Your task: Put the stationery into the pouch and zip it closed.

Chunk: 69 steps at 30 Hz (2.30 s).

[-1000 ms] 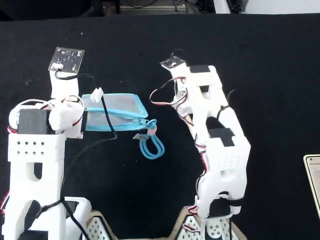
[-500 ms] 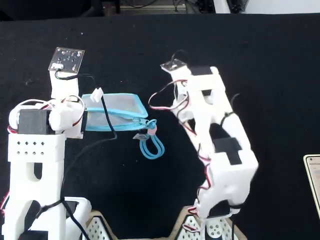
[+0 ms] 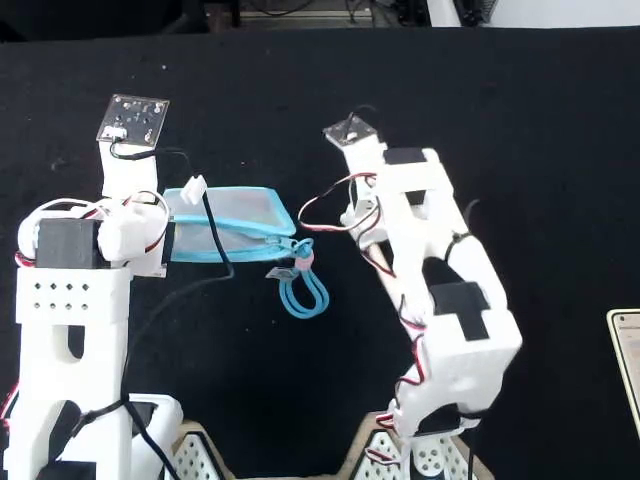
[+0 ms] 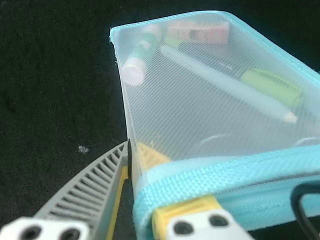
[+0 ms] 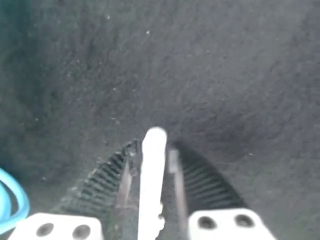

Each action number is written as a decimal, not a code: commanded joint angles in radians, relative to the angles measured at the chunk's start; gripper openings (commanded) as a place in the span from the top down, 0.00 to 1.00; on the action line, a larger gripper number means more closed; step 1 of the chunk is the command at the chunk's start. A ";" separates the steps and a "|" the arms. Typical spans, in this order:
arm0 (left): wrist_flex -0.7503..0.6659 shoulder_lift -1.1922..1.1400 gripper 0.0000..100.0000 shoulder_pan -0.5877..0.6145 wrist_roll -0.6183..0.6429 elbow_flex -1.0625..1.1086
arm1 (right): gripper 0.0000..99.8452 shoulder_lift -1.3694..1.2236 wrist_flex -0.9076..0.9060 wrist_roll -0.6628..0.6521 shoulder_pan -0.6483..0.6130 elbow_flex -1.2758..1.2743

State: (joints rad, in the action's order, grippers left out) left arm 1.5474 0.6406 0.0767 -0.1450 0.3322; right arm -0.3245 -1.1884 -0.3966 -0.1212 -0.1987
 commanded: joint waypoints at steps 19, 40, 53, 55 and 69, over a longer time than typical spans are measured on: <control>-0.009 -0.015 0.97 -0.004 0.008 0.016 | 0.95 -0.139 -0.107 0.003 0.005 0.220; -0.006 -0.015 0.97 -0.004 0.008 0.016 | 0.99 0.489 -0.261 0.040 -0.071 0.085; -0.006 -0.015 0.97 -0.004 0.008 0.016 | 0.99 1.029 -0.279 0.052 -0.107 0.051; -0.006 -0.015 0.97 -0.004 0.008 0.016 | 0.99 1.098 -0.259 0.094 -0.107 0.051; -0.005 -0.015 0.97 -0.004 0.008 0.016 | 0.99 1.262 -0.135 0.244 -0.345 0.047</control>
State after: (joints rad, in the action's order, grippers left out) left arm 1.5474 0.6406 0.0767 -0.1450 0.3322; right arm 0.9183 -1.3602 -0.1619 -0.4158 -0.1588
